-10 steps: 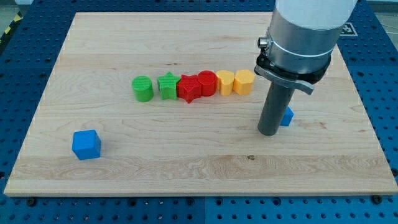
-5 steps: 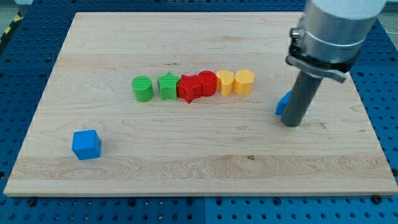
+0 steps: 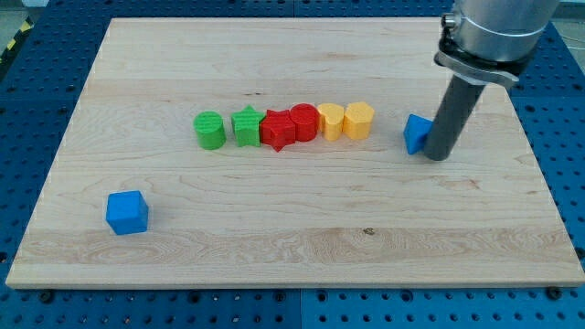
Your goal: Slightly move the blue triangle to the right side of yellow hexagon
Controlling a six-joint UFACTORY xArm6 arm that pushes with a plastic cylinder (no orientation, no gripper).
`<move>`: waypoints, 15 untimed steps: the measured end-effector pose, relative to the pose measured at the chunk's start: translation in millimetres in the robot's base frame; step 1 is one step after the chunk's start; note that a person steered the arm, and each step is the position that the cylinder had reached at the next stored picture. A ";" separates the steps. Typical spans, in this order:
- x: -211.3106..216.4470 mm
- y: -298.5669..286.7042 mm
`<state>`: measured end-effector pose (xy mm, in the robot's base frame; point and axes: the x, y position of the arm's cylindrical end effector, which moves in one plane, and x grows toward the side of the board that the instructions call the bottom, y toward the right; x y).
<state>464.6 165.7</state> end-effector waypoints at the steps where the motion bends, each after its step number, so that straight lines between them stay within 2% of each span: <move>1: -5.1 -18.1; 2: -5.5 -21.9; 3: 17.0 -2.3; 4: 14.8 14.4; 5: -14.8 14.6; 9: -4.6 14.6; 10: 14.3 14.6; 11: 50.6 2.5; 13: 117.8 -83.4; 14: 131.2 -112.4; 15: 131.2 -113.9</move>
<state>595.8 51.8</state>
